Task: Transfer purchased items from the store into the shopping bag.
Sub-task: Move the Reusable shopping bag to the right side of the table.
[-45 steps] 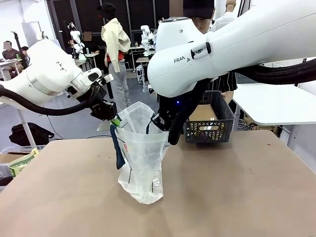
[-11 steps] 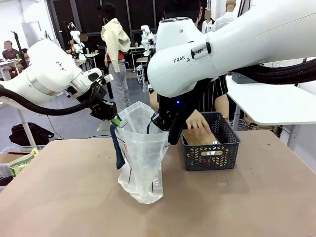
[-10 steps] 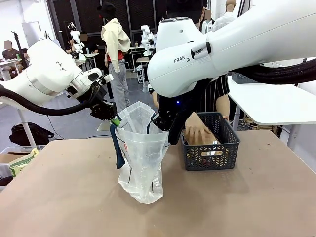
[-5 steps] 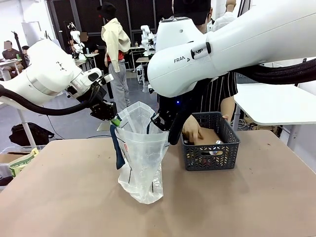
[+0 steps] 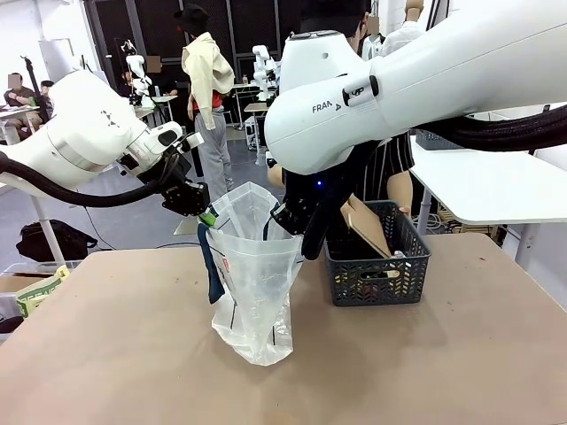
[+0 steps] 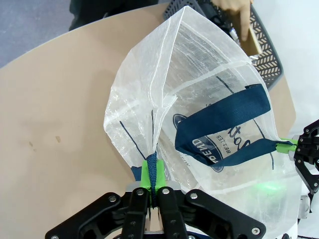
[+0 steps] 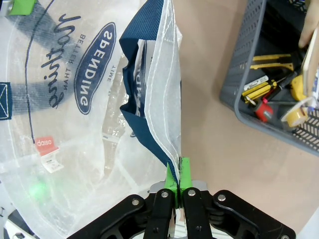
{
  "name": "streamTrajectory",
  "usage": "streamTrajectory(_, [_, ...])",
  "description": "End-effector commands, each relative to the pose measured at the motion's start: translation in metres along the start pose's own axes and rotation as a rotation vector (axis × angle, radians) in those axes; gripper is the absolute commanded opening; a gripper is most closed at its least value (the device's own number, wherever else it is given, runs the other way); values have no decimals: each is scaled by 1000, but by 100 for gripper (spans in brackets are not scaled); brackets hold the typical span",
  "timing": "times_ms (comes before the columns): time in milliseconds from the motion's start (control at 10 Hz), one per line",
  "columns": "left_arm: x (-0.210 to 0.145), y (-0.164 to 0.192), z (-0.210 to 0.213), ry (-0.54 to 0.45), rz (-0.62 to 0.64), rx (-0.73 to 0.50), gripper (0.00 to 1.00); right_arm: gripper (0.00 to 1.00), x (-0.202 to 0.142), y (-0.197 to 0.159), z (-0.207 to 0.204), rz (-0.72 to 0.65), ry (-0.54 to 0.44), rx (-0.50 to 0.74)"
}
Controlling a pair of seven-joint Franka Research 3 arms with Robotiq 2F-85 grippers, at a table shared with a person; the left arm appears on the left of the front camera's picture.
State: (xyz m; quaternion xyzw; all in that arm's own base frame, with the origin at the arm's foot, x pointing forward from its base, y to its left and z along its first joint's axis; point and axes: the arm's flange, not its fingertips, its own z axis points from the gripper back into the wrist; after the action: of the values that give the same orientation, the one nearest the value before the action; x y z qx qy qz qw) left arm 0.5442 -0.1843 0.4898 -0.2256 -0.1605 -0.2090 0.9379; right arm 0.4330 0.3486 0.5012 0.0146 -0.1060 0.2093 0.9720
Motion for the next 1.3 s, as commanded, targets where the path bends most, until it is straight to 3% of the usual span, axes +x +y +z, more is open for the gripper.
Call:
streamTrajectory(0, [0,2,1,-1,1,3,0,0,-4,-2,0,-7,3,-3])
streamTrajectory(1200, [0,2,1,-1,1,3,0,0,-4,-2,0,-7,3,-3])
